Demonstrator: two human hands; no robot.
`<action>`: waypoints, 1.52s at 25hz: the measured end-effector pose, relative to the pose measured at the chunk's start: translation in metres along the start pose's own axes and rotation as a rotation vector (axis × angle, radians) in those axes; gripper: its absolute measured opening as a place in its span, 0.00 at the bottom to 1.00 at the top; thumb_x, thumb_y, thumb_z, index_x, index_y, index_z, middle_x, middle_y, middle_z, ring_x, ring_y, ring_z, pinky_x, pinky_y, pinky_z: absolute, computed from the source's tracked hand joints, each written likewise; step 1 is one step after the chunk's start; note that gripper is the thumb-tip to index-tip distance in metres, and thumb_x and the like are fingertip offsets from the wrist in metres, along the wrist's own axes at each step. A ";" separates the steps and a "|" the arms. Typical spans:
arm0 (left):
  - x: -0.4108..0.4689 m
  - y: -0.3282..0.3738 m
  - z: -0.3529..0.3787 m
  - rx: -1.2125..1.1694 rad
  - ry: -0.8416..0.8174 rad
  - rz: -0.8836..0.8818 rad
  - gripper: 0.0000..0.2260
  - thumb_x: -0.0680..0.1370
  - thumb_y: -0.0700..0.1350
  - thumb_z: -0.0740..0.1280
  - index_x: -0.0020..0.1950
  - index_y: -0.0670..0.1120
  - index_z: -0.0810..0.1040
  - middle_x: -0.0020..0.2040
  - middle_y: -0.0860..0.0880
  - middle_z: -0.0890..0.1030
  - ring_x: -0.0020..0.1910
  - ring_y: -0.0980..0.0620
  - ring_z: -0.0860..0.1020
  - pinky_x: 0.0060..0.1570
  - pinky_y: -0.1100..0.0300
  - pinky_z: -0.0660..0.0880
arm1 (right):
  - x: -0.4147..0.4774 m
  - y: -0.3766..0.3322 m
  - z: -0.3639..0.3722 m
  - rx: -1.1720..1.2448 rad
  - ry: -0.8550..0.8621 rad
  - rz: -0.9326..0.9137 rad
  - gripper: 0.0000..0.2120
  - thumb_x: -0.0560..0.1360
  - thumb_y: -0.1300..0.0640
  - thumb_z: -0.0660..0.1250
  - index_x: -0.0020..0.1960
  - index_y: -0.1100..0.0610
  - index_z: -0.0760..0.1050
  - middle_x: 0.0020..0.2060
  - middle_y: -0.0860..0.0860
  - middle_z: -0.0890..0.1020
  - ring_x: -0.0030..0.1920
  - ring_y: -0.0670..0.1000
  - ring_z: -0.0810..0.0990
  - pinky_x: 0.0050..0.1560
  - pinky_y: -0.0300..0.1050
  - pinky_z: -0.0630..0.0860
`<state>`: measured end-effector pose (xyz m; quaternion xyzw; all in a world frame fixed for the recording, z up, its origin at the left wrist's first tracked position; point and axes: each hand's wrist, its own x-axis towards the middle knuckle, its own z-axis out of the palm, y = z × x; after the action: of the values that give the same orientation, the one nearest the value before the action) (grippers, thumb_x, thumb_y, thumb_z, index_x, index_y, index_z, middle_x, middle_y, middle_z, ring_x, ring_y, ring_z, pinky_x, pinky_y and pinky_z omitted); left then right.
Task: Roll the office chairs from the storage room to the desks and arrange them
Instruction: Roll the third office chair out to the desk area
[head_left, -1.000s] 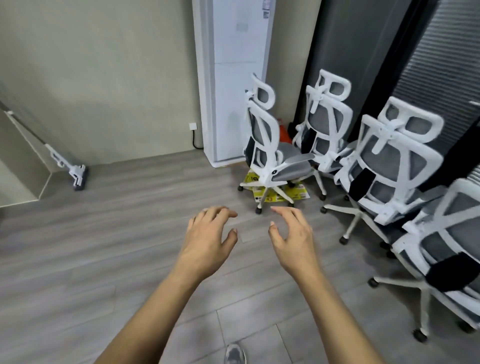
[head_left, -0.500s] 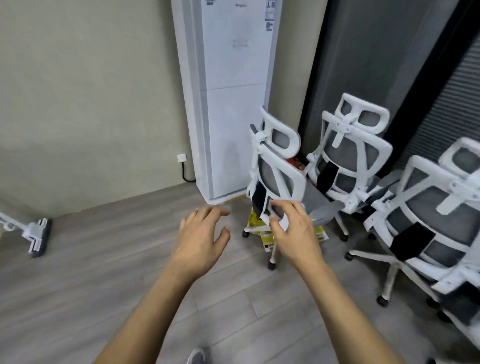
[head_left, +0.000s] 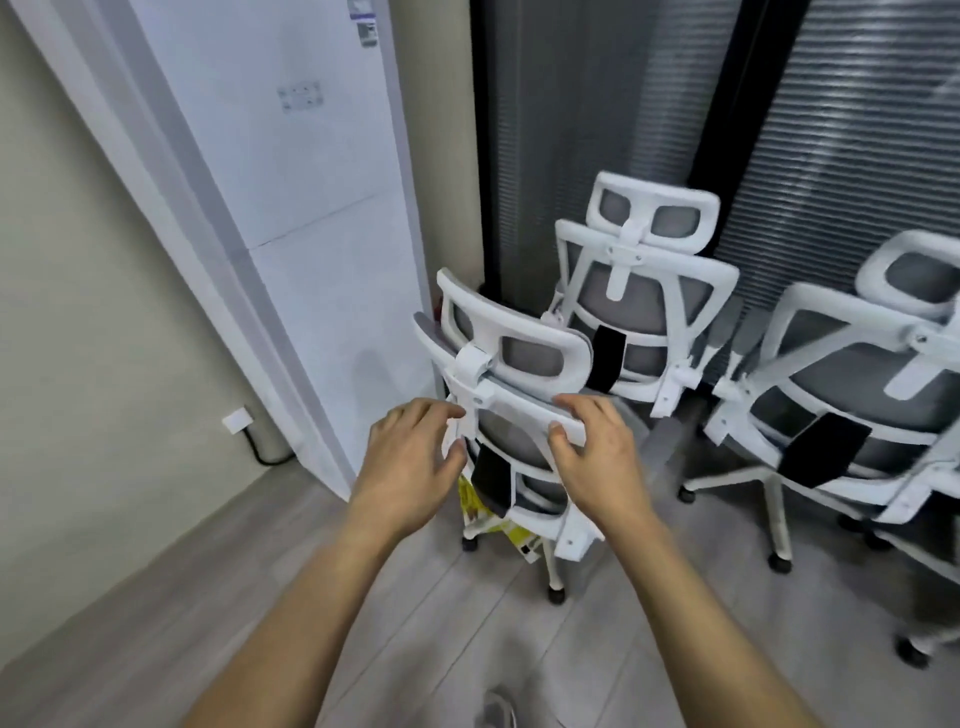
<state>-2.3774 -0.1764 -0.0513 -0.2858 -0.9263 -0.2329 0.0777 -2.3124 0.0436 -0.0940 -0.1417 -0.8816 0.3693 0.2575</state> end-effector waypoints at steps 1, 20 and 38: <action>0.030 -0.018 0.010 0.003 -0.023 0.024 0.15 0.80 0.52 0.62 0.66 0.54 0.73 0.63 0.54 0.75 0.64 0.50 0.70 0.64 0.54 0.64 | 0.021 0.008 0.018 -0.027 0.013 0.019 0.14 0.77 0.54 0.66 0.63 0.49 0.77 0.59 0.46 0.77 0.60 0.49 0.76 0.64 0.54 0.73; 0.273 -0.257 0.113 -0.072 -0.331 0.458 0.25 0.75 0.65 0.60 0.65 0.49 0.73 0.68 0.40 0.71 0.68 0.40 0.68 0.65 0.40 0.70 | 0.043 -0.007 0.186 -0.542 0.263 0.623 0.27 0.69 0.26 0.64 0.51 0.49 0.72 0.45 0.44 0.77 0.50 0.50 0.75 0.55 0.46 0.72; 0.147 -0.101 0.165 -0.374 -0.498 0.982 0.22 0.73 0.57 0.72 0.61 0.47 0.76 0.64 0.41 0.72 0.68 0.39 0.68 0.65 0.43 0.70 | -0.184 -0.073 0.137 -0.683 0.666 1.039 0.24 0.69 0.29 0.69 0.50 0.46 0.72 0.45 0.38 0.73 0.47 0.47 0.72 0.51 0.44 0.70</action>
<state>-2.5576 -0.0992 -0.1944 -0.7369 -0.6186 -0.2553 -0.0953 -2.2412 -0.1669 -0.1872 -0.7228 -0.6406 0.0841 0.2450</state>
